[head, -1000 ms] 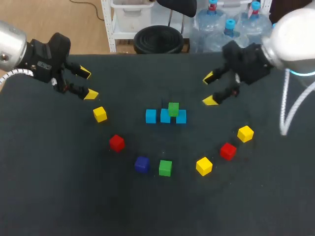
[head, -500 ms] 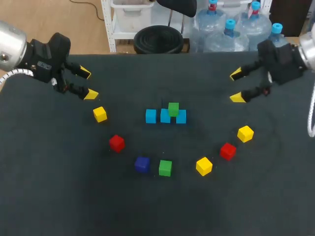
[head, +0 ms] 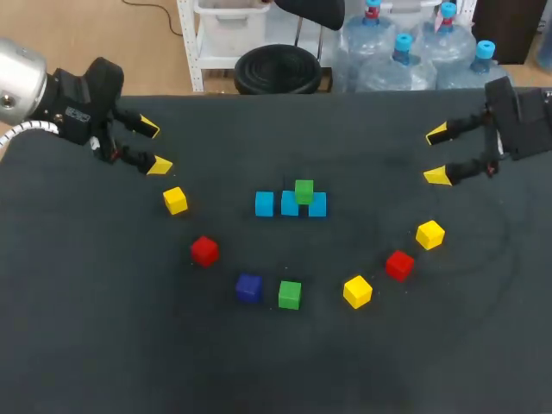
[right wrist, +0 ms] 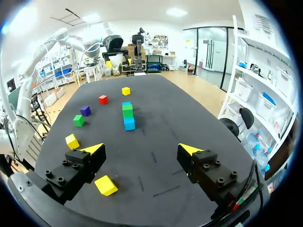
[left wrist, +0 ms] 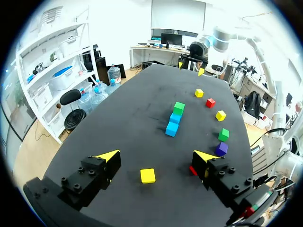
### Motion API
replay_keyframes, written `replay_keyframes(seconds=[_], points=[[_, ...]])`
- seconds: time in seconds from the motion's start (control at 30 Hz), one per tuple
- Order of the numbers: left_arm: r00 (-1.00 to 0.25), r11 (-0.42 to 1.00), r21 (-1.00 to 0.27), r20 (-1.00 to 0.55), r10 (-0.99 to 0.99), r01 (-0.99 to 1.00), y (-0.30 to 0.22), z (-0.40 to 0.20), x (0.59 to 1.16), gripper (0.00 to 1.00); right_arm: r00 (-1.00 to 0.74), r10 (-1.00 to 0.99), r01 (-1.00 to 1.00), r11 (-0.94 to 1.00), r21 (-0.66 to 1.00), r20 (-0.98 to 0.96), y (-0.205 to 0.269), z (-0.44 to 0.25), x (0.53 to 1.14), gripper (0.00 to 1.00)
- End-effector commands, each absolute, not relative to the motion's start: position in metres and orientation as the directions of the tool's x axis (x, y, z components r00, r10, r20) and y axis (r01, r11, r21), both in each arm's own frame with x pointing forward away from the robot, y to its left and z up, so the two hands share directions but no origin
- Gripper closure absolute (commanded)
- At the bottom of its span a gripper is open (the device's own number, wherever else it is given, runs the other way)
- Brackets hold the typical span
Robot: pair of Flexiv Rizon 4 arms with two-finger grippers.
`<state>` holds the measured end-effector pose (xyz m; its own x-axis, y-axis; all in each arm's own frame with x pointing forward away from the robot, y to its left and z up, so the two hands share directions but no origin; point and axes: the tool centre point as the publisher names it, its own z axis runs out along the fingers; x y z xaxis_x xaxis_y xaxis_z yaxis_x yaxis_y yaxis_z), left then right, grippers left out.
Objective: Place the blue cubes, place green cubes on the blue cubes, place the yellow cubes on the green cubes, then place the red cubes on the yellow cubes, and place purple cube on the red cubes.
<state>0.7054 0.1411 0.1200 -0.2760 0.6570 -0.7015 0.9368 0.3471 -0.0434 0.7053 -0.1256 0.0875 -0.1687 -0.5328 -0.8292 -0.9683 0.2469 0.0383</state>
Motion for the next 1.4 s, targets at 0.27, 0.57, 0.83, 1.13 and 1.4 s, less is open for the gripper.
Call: replay_keyframes(seconds=[0.27, 0.57, 0.83, 1.13, 1.4], points=[[-0.259, 0.332, -0.037, -0.71, 0.655, 0.942, 0.141, 0.12, 0.704, 0.0, -0.168, -0.532, -0.968, 0.247, 0.038, -0.83, -0.126, 0.088, 0.705, 0.0], [-0.198, 0.289, 0.0, -0.731, 0.653, 0.957, 0.123, 0.136, 0.683, 0.0, -0.168, -0.532, -0.968, 0.247, 0.038, -0.83, -0.126, 0.088, 0.705, 0.0], [-0.073, 0.149, 0.038, -0.739, 0.669, 0.988, 0.104, 0.142, 0.636, 0.0, -0.168, -0.532, -0.968, 0.247, 0.038, -0.83, -0.126, 0.088, 0.705, 0.0], [-0.044, 0.102, 0.038, -0.715, 0.697, 0.994, 0.079, 0.135, 0.607, 0.0, -0.168, -0.532, -0.968, 0.247, 0.038, -0.83, -0.126, 0.088, 0.705, 0.0], [-0.047, 0.107, 0.041, -0.705, 0.708, 0.993, 0.056, 0.128, 0.583, 0.0, -0.168, -0.532, -0.968, 0.247, 0.038, -0.83, -0.126, 0.088, 0.705, 0.0]])
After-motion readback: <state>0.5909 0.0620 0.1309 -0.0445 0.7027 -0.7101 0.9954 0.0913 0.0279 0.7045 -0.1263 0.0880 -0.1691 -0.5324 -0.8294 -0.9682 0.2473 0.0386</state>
